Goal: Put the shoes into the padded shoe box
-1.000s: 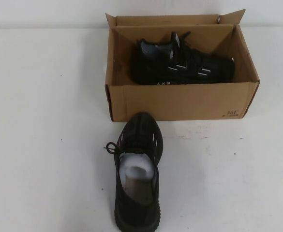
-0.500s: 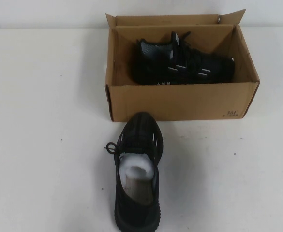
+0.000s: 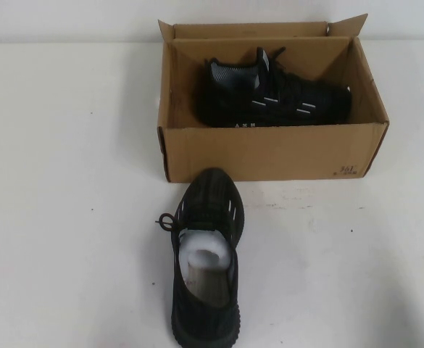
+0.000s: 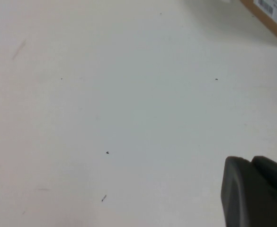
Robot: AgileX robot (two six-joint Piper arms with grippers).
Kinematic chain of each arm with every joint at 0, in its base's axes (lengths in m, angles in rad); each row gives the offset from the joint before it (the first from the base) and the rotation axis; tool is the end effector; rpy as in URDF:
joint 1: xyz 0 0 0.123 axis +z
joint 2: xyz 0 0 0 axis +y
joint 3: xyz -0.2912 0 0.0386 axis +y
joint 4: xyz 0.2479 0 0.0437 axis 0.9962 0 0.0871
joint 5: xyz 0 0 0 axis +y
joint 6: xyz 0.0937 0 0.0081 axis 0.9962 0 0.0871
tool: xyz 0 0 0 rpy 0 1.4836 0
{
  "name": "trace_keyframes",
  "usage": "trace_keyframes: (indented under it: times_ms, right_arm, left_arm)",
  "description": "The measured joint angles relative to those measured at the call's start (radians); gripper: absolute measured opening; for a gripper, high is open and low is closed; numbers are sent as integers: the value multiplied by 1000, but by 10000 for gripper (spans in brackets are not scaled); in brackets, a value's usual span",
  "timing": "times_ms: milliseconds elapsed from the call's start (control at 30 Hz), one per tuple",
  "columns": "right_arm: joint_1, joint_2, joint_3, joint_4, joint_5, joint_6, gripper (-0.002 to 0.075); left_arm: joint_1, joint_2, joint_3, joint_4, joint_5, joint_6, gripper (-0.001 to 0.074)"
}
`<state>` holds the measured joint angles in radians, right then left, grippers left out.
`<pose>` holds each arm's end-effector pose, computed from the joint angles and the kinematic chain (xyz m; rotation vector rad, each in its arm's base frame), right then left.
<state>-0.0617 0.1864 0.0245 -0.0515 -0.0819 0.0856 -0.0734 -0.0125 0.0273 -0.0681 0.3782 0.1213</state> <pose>0.0664 -0.0037 0.2017 0.0741 1.6110 -0.0178 0.0462 -0.0058 0.1697 0.1404 1.8706 -0.0342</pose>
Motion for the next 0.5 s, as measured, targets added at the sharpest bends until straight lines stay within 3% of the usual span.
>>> trace_keyframes:
  times_ms: [233, 500]
  right_arm:
    - [0, -182, 2, 1, 158, -2, -8]
    - [2, -195, 2, -29, 344, -19, -8]
  left_arm:
    - [0, 0, 0, 0, 0, 0, 0]
    - [0, 0, 0, 0, 2, 0, 0]
